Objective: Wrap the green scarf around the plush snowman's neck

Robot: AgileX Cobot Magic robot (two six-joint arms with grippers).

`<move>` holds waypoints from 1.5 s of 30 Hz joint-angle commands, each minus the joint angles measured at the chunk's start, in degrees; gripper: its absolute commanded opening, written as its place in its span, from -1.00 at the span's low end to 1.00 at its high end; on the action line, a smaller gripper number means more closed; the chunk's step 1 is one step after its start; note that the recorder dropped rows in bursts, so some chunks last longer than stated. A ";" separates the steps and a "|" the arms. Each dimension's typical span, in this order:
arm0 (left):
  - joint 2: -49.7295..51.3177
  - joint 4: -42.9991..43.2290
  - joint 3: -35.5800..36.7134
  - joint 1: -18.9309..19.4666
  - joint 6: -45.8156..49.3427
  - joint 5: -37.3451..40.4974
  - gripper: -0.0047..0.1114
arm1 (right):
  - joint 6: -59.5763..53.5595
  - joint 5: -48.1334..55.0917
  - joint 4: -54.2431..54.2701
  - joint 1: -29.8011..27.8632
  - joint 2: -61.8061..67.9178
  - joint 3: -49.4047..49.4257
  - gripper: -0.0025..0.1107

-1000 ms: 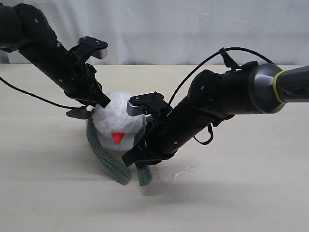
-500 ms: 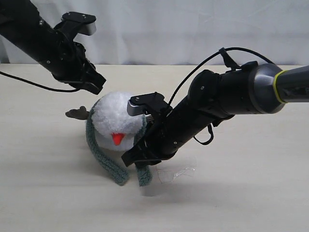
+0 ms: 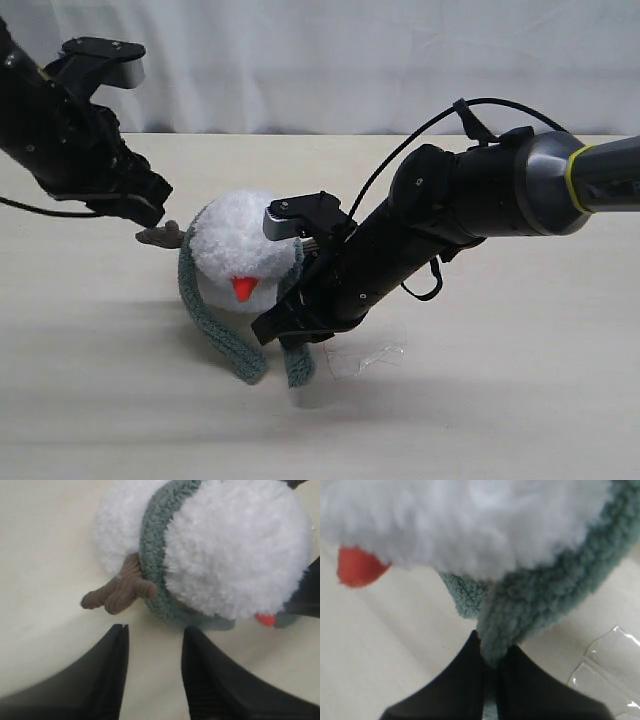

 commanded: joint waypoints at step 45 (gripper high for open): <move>9.05 -74.47 31.16 0.05 90.17 -12.75 -0.32 | -4.40 1.46 5.88 -0.07 -0.47 0.30 0.32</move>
